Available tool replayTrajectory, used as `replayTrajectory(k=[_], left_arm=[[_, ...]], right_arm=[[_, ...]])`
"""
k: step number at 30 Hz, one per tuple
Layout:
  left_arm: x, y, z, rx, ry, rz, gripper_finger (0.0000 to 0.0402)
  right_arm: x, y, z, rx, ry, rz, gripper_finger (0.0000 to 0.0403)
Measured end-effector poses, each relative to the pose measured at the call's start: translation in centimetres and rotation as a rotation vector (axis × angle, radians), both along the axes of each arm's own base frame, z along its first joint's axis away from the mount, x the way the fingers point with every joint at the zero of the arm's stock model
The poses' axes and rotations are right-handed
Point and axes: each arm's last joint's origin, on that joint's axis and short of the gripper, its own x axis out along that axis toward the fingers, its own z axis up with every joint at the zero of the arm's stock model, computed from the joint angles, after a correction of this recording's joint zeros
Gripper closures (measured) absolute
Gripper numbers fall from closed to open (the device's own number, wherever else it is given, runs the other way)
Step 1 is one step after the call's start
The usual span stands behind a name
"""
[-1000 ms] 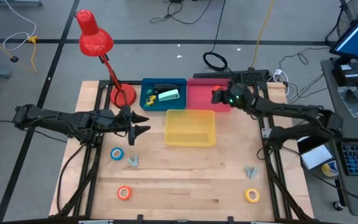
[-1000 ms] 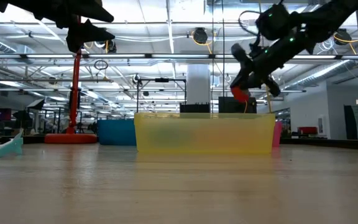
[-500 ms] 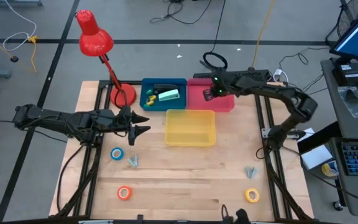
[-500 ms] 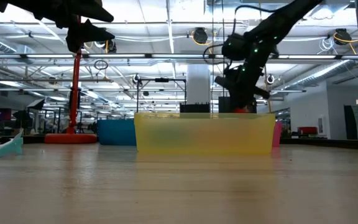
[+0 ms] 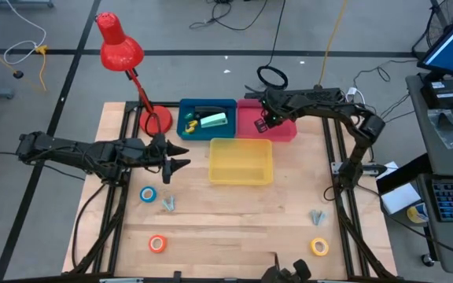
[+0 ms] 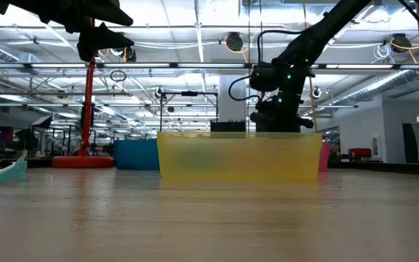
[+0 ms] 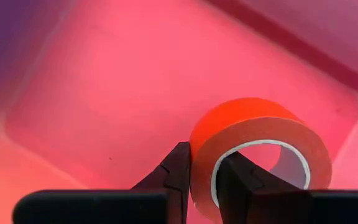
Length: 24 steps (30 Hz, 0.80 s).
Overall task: Pick and place Stapler, Stapler remover, tape
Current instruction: Put the red tape into the pink bin
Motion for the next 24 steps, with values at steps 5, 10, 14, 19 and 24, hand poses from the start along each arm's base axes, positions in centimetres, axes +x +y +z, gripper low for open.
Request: replayTrajectory(k=[5,10,14,19,24], left_arm=[[0.0,0.0,0.0,0.000,0.000,0.000,0.0179],[0.0,0.0,0.0,0.000,0.000,0.000,0.0179],[0.0,0.0,0.0,0.005,0.002,-0.002,0.0179],[0.0,0.0,0.0,0.010,0.003,-0.003,0.0179],[0.0,0.0,0.0,0.011,0.003,-0.003,0.0179]], right_arm=[[-1.1,-0.3,-0.4,0.045,0.060,-0.028,0.0356],[-1.8,-0.3,-0.5,0.083,0.115,-0.022,0.0355],[-1.8,-0.2,-0.5,0.081,0.119,0.002,0.0352],[-1.7,-0.2,-0.5,0.077,0.120,0.013,0.0332],[-1.7,-0.2,-0.5,0.075,0.123,0.023,0.0298]])
